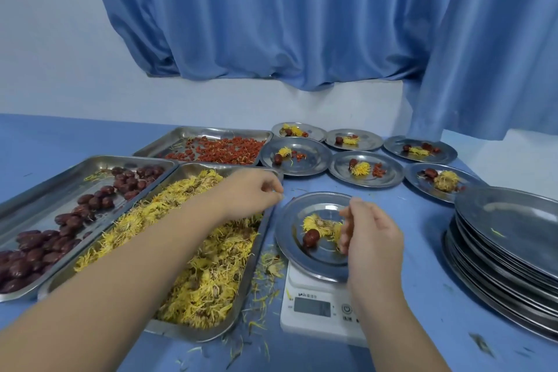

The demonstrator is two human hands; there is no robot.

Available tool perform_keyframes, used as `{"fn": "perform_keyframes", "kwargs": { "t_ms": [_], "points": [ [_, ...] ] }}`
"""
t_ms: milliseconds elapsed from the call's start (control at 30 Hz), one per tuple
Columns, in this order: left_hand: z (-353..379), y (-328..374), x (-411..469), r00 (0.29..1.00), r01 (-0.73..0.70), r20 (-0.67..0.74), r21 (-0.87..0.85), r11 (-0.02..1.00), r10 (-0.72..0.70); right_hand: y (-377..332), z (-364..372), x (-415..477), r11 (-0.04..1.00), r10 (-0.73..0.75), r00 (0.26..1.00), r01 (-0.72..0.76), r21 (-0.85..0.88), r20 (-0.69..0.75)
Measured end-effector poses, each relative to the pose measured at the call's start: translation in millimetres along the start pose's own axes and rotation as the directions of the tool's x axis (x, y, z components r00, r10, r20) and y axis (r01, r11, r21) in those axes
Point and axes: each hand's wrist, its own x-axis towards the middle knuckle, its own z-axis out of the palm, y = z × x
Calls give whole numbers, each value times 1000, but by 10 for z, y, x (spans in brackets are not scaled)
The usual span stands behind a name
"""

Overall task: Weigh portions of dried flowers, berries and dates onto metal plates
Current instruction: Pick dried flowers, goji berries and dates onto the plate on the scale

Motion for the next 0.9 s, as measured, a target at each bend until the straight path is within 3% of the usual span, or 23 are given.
{"fn": "perform_keyframes", "kwargs": {
  "t_ms": [67, 167, 233, 400, 500, 700, 900],
  "points": [
    [-130, -185, 88, 993, 94, -65, -11, 995, -95, -85, 79, 187, 995, 24, 990, -10, -98, 138],
    [-355, -479, 257, 964, 228, -123, -76, 971, -236, -250, 142, 557, 951, -27, 934, 134, -279, 357],
    [-485, -647, 389, 942, 291, -144, -94, 952, -302, -287, 158, 805, 905, -34, 910, 203, -374, 413],
    [-530, -1022, 767, 898, 376, -167, -185, 908, -406, -221, 131, 1206, 838, 14, 906, 220, -499, 422],
    [-403, -1138, 1174, 930, 338, -108, -118, 934, -351, -145, 88, 1404, 806, 8, 894, 259, -532, 448],
    [-138, -1285, 1845, 953, 293, -14, 310, 904, -304, -86, -76, 1658, 798, 7, 918, 234, -555, 397],
    [-37, -1341, 2100, 907, 289, 189, 370, 883, -376, -100, -186, 1704, 761, 14, 935, 219, -610, 354]
  ]
}}
